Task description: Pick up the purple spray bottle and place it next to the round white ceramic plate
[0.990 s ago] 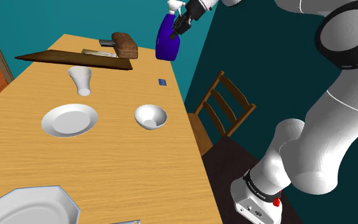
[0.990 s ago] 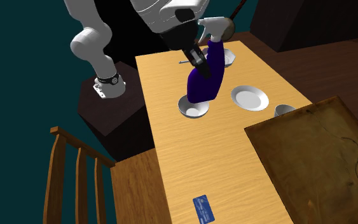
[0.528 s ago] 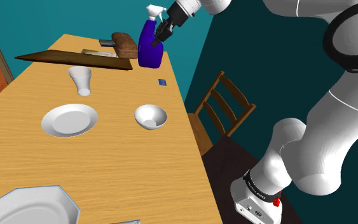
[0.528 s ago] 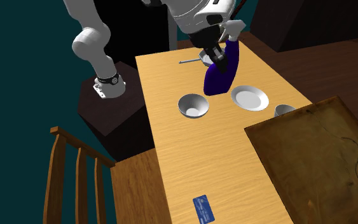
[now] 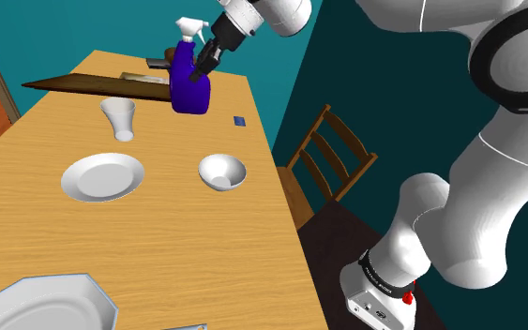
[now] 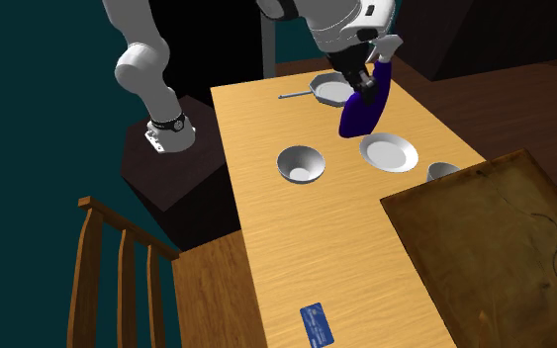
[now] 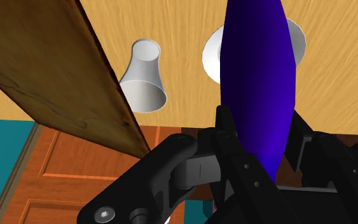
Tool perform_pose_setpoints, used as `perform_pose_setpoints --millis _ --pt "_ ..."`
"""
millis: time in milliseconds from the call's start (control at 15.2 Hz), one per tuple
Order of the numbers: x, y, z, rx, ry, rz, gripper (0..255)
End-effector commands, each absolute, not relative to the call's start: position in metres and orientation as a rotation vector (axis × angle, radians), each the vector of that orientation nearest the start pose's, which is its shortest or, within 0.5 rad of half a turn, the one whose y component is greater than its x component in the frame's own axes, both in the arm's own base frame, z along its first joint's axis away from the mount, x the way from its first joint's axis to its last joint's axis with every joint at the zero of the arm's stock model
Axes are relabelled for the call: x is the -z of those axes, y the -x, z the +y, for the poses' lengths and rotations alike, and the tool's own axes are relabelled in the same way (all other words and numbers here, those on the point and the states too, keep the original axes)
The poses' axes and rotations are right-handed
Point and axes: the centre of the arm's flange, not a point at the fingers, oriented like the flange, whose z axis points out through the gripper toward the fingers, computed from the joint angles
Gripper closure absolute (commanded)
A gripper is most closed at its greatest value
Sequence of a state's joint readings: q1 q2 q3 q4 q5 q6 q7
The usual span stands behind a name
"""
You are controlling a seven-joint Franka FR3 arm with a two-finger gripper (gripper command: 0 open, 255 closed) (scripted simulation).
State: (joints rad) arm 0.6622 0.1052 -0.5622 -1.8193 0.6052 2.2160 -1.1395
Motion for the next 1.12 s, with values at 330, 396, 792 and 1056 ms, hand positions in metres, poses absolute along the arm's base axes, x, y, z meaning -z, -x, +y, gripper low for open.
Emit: perform_pose_setpoints --millis 330,396,792,1056 --pt "-0.491 -0.618 0.178 0.720 2.476 -1.282 255" --pt "-0.487 -0.620 0.190 0.720 2.476 -1.282 255" --pt "-0.462 -0.627 0.265 0.720 2.476 -1.282 255" --pt "-0.446 -0.631 0.315 0.720 2.476 -1.282 255"
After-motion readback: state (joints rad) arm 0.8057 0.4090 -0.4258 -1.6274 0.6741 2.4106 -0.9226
